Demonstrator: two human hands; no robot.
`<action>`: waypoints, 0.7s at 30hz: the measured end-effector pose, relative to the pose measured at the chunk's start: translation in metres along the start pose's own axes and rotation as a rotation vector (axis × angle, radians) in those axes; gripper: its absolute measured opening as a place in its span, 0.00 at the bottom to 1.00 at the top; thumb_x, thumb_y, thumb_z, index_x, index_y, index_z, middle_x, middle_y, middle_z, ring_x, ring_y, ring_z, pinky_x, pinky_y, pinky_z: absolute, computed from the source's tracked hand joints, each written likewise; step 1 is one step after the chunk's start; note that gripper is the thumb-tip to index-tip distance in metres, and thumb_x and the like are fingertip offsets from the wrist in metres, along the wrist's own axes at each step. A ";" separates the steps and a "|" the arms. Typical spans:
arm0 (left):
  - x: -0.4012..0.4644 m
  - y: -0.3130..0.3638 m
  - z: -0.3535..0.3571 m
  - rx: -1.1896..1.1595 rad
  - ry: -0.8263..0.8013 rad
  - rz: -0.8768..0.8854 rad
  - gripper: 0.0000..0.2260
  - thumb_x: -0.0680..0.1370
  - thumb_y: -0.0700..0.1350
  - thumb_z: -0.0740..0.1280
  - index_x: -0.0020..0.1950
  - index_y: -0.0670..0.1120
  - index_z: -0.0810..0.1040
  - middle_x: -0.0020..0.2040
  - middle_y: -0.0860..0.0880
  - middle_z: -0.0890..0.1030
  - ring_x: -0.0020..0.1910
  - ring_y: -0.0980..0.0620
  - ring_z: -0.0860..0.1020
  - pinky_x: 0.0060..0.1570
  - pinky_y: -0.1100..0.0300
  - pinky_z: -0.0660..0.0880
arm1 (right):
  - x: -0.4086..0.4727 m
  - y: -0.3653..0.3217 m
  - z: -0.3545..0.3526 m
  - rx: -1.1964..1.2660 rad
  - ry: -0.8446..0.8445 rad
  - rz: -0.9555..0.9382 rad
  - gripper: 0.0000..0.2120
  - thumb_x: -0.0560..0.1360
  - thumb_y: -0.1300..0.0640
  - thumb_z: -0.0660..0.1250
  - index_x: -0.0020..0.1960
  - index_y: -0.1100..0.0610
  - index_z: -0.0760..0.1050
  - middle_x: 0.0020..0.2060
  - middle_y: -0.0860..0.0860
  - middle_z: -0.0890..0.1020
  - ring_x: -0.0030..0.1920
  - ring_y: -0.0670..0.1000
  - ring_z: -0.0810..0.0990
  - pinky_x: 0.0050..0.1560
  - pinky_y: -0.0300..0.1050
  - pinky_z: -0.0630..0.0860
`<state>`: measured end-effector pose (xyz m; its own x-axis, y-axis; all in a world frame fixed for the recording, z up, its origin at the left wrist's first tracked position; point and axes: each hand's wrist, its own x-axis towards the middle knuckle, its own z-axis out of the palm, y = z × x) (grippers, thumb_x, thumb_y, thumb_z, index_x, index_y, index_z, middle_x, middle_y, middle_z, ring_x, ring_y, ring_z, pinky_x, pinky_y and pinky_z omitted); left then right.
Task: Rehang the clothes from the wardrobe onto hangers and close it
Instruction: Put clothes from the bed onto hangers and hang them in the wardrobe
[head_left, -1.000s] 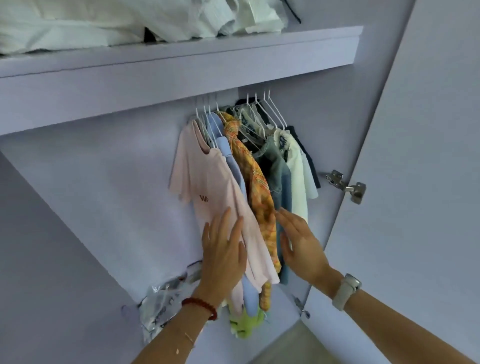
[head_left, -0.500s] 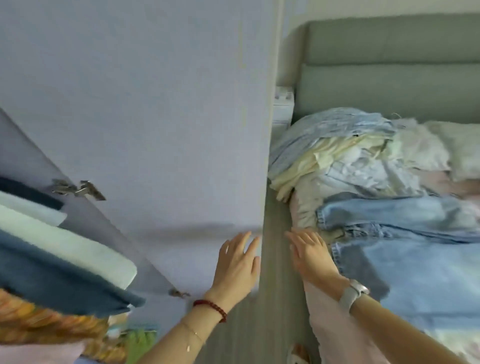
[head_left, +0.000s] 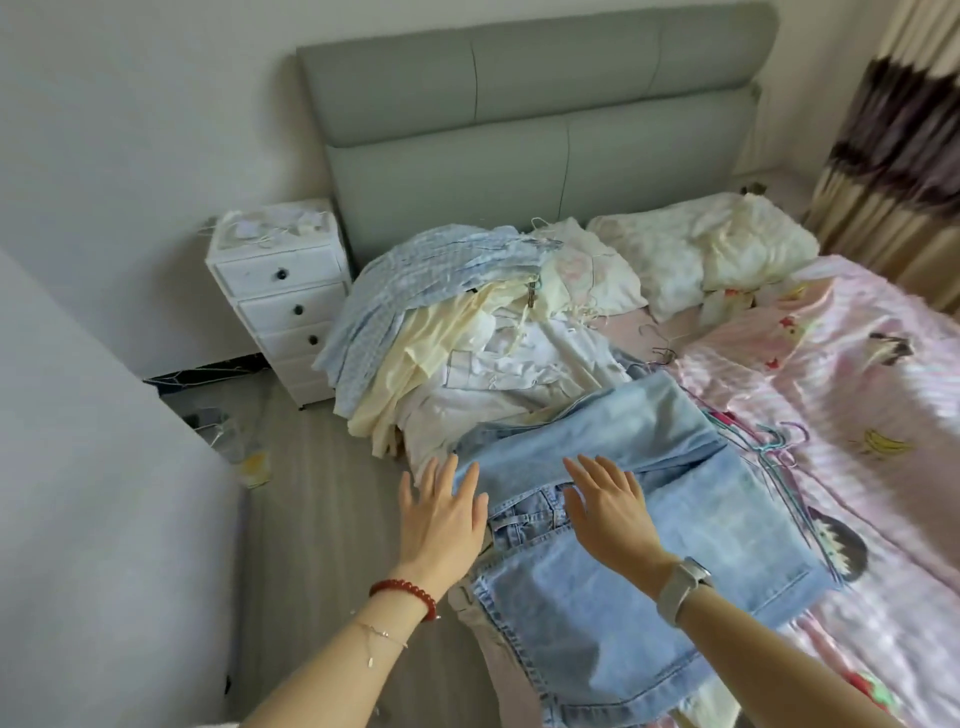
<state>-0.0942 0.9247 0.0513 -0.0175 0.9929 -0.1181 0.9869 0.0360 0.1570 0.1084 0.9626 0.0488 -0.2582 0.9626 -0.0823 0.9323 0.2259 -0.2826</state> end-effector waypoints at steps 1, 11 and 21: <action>0.014 -0.001 -0.001 0.010 -0.010 0.003 0.22 0.81 0.55 0.45 0.75 0.52 0.55 0.76 0.50 0.55 0.75 0.49 0.50 0.72 0.44 0.47 | 0.010 0.004 0.000 -0.001 -0.002 0.014 0.22 0.80 0.49 0.49 0.73 0.51 0.57 0.72 0.48 0.61 0.73 0.49 0.55 0.73 0.52 0.52; 0.151 -0.022 -0.001 0.030 -0.068 0.035 0.22 0.81 0.54 0.46 0.75 0.51 0.55 0.75 0.50 0.56 0.74 0.49 0.52 0.71 0.44 0.50 | 0.123 0.025 -0.001 0.111 -0.041 0.176 0.21 0.80 0.54 0.52 0.72 0.57 0.60 0.70 0.52 0.65 0.71 0.52 0.61 0.68 0.49 0.61; 0.269 0.022 0.070 -0.085 -0.185 0.094 0.21 0.81 0.52 0.47 0.74 0.50 0.56 0.74 0.51 0.58 0.73 0.51 0.54 0.72 0.48 0.51 | 0.252 0.116 0.043 0.168 -0.106 0.234 0.18 0.78 0.61 0.53 0.67 0.60 0.65 0.63 0.57 0.71 0.63 0.57 0.67 0.62 0.47 0.66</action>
<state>-0.0664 1.1843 -0.0454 0.1113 0.9548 -0.2758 0.9656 -0.0382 0.2574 0.1410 1.2252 -0.0454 -0.0748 0.9626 -0.2605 0.9168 -0.0364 -0.3977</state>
